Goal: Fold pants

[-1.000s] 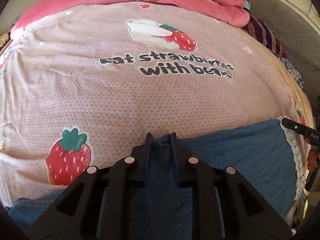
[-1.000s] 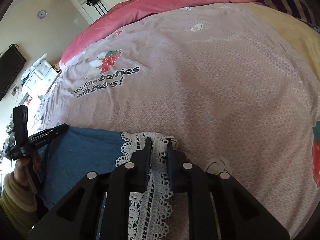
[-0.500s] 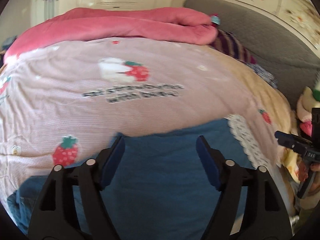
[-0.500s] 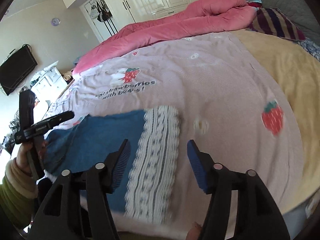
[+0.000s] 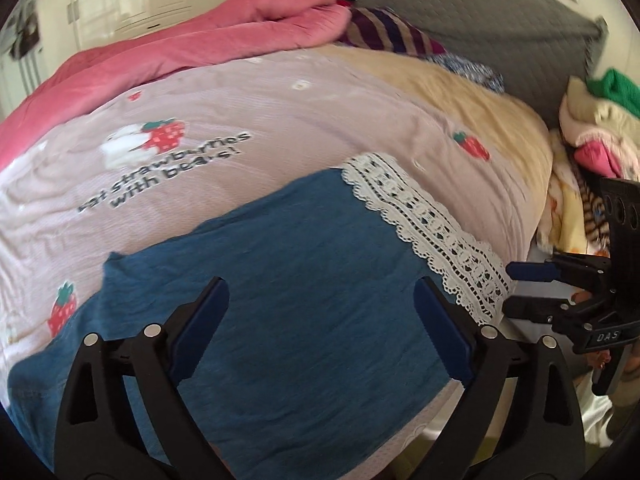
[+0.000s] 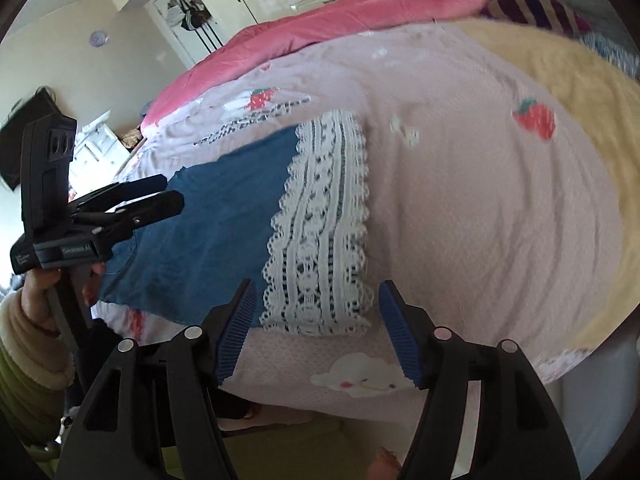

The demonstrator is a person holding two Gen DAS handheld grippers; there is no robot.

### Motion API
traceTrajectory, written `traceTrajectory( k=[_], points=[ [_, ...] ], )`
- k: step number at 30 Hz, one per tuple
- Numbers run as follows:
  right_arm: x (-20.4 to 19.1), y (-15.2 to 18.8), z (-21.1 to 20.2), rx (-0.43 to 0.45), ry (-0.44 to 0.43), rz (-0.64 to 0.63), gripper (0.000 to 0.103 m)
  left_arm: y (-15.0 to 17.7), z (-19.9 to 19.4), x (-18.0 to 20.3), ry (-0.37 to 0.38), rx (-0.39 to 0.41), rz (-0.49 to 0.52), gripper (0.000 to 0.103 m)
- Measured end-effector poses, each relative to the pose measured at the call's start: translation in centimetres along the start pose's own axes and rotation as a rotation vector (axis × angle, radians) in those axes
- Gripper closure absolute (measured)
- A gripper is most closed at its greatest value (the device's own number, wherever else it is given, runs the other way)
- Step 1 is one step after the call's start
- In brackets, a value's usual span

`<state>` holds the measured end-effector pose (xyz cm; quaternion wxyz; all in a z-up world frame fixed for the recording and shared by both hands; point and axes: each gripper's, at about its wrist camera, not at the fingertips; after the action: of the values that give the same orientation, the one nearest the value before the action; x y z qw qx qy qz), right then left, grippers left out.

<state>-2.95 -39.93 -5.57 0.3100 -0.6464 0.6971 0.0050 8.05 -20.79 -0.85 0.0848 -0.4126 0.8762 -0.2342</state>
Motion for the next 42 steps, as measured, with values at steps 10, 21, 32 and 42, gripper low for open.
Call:
traceTrajectory(
  k=[10, 21, 32, 42],
  points=[
    [1.3, -0.1, 2.2, -0.027, -0.102, 0.09, 0.041, -6.9, 4.0, -0.5, 0.031, -0.034, 0.028, 0.016],
    [1.6, 0.2, 1.6, -0.023, -0.16, 0.123, 0.055, -12.2, 10.5, -0.5, 0.137, -0.198, 0.116, 0.05],
    [0.9, -0.3, 2.4, -0.037, -0.147, 0.118, 0.079, -11.8, 11.6, 0.6, 0.247, -0.28, 0.166, 0.083],
    [-2.0, -1.6, -0.2, 0.076, -0.141, 0.025, 0.084, -11.9, 8.9, 0.2, 0.272, -0.174, 0.18, 0.097]
  ],
)
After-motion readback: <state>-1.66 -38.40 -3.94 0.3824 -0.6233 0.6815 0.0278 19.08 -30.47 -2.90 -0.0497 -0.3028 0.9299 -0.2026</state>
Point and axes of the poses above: each gripper's, at about its wrist camera, not at the fingertips, and z roughly the way its jaws point, x to its right, y to its underside, and after that the axes turned 11 degrees about -x, right-handed
